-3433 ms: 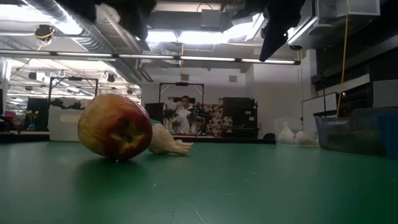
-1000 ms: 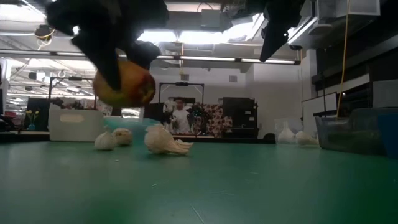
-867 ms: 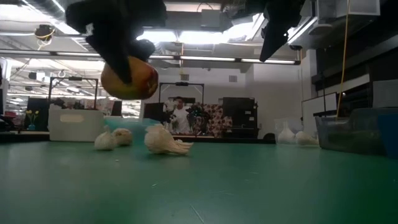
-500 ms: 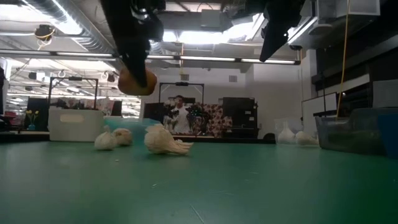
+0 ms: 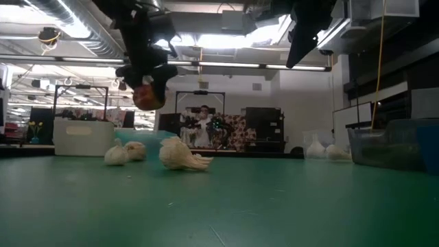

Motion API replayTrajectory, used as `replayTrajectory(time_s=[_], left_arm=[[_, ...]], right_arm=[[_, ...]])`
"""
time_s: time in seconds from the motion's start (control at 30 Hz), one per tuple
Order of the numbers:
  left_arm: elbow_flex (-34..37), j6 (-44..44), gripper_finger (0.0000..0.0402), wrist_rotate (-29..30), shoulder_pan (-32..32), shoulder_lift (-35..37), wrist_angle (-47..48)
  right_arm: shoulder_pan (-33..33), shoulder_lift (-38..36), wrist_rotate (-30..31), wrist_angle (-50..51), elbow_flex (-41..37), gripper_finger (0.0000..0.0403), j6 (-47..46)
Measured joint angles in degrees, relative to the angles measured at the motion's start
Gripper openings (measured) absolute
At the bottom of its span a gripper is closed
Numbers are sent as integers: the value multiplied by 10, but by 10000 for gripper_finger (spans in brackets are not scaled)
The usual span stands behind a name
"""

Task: Sort produce into baskets
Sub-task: Put the red apple into the blue bin

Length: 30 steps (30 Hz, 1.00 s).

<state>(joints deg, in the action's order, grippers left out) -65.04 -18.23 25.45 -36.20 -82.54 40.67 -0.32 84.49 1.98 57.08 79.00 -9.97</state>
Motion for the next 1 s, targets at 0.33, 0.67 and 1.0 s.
replayTrajectory(time_s=[0.33, 0.67, 1.0], left_arm=[[0, -105, 328, -49, -48, -30, -9], [0, -119, 328, -49, -41, -110, -11], [0, -130, 328, -46, -29, -125, -15]], right_arm=[[0, 0, 13, -1, 0, 227, 1], [0, 0, 13, 0, 0, 227, 0], [0, 0, 13, 0, 0, 227, 3]])
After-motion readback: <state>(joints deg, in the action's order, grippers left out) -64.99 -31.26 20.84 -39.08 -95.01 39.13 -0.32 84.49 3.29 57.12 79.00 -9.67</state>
